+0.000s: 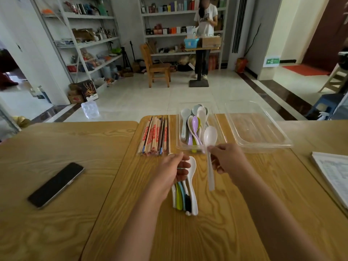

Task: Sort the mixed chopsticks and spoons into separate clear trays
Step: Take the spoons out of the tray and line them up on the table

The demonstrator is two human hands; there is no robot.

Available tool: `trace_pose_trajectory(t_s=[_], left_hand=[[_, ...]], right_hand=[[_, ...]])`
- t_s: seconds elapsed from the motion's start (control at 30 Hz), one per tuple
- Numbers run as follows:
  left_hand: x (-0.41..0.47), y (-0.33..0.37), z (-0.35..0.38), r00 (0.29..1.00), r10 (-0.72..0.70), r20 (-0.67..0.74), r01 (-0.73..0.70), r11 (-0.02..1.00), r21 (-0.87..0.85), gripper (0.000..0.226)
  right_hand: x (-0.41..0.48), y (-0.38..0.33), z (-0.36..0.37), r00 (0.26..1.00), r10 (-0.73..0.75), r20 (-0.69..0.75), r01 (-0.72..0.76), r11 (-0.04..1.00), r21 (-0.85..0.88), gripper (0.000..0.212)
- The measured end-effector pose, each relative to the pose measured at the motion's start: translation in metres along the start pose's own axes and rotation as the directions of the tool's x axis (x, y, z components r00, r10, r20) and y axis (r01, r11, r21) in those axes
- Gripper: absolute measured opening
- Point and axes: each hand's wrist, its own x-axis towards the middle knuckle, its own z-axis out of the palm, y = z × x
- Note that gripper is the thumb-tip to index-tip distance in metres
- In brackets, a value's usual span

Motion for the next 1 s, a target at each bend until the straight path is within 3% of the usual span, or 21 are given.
trace_pose_trajectory(t_s=[0.17,0.3,1.0], left_hand=[[-0.010,-0.011,-0.003,0.999,-0.038,0.006,0.038,0.999,-0.005,0.031],[-0.013,-0.010,-0.006,0.999,-0.042,-0.019,0.042,0.999,0.012,0.030],[-0.005,-0.013,-0.003,0.999,-0.048,-0.004,0.048,0.998,0.029,0.032]], right_hand=[[-0.012,0.037,0.021,0.982,0.171,0.082,-0.155,0.973,-0.169,0.028],[-0.001,0.049,0.033,0.968,0.224,0.113,-0.185,0.941,-0.283,0.027],[0.008,0.053,0.043,0.989,0.074,0.129,-0.014,0.909,-0.416,0.025]])
